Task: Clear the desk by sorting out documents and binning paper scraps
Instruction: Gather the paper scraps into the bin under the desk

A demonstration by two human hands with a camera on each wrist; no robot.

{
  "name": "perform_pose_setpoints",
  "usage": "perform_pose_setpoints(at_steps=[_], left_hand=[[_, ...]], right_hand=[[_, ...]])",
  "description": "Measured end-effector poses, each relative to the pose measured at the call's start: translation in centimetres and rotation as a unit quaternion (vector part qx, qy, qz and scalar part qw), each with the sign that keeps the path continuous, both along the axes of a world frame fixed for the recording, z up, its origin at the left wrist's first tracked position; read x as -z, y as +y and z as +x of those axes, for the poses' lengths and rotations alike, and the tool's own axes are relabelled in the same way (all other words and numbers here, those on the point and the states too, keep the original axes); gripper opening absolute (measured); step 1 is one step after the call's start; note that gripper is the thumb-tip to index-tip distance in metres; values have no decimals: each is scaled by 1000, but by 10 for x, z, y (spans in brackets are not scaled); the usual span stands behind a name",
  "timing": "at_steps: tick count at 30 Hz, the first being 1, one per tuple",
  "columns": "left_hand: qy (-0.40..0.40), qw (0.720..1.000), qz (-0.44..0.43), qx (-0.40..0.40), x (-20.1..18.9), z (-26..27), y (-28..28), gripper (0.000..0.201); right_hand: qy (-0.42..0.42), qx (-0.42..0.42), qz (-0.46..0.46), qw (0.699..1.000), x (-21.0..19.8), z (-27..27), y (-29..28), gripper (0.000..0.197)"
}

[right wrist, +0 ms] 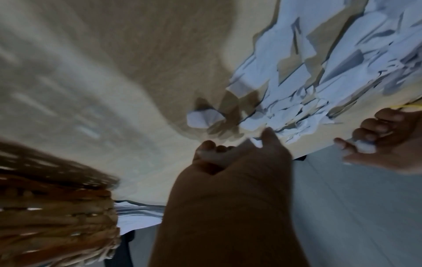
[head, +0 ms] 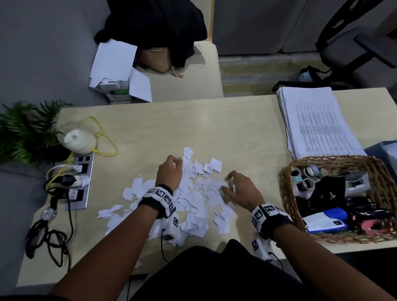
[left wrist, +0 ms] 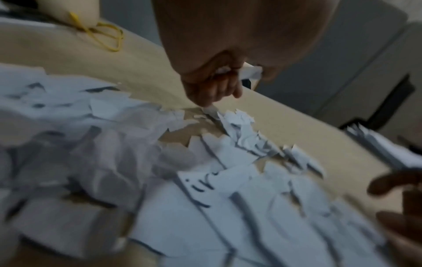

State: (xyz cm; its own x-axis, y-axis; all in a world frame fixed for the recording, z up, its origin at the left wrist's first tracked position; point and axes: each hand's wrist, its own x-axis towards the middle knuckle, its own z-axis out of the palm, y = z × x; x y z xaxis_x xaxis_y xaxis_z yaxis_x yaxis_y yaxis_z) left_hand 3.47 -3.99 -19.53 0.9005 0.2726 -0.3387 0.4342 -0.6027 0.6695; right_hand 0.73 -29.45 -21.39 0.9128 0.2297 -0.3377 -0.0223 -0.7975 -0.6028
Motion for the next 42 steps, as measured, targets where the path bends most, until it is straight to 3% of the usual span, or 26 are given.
perform_pose_setpoints(at_steps=[4, 7, 10, 15, 18, 23, 26, 29, 30, 33, 35, 38, 42], left_hand=[[98, 981, 131, 109, 15, 1, -2, 44], [132, 961, 198, 139, 25, 2, -4, 45], [124, 960, 204, 150, 29, 4, -6, 38], [102, 956, 194, 197, 25, 5, 1, 27], [59, 983, 134, 114, 21, 5, 6, 22], [-39, 996, 58, -59, 8, 9, 16, 30], [-77, 995, 38, -48, 4, 11, 22, 48], [-51, 996, 47, -52, 5, 10, 20, 41], [-42, 996, 51, -62, 7, 9, 19, 36], [-13, 995, 42, -95, 8, 13, 14, 19], [-10, 996, 3, -93, 11, 16, 15, 34], [-2, 995, -62, -75, 16, 19, 17, 32], [-41, 996, -54, -51, 10, 18, 14, 26]], right_hand=[[35, -82, -86, 992, 11, 6, 2, 49], [20, -114, -97, 988, 17, 5, 0, 33], [-4, -143, -75, 987, 20, 5, 0, 16], [-33, -135, -25, 990, 26, 16, -11, 24], [-67, -150, -10, 986, 30, 20, -16, 6], [-66, -104, 8, 992, 30, 20, -20, 11], [-15, -93, 5, 996, 26, 24, -19, 37], [-8, -148, -55, 987, 26, 30, -17, 65], [-9, -155, -69, 985, 27, 31, -16, 63], [-45, -117, -48, 991, 31, 31, -14, 29], [-72, -85, -26, 993, 33, 30, -14, 15], [-110, -37, -14, 993, 30, 31, -12, 13], [-87, 42, -1, 995, 10, 40, -4, 18]])
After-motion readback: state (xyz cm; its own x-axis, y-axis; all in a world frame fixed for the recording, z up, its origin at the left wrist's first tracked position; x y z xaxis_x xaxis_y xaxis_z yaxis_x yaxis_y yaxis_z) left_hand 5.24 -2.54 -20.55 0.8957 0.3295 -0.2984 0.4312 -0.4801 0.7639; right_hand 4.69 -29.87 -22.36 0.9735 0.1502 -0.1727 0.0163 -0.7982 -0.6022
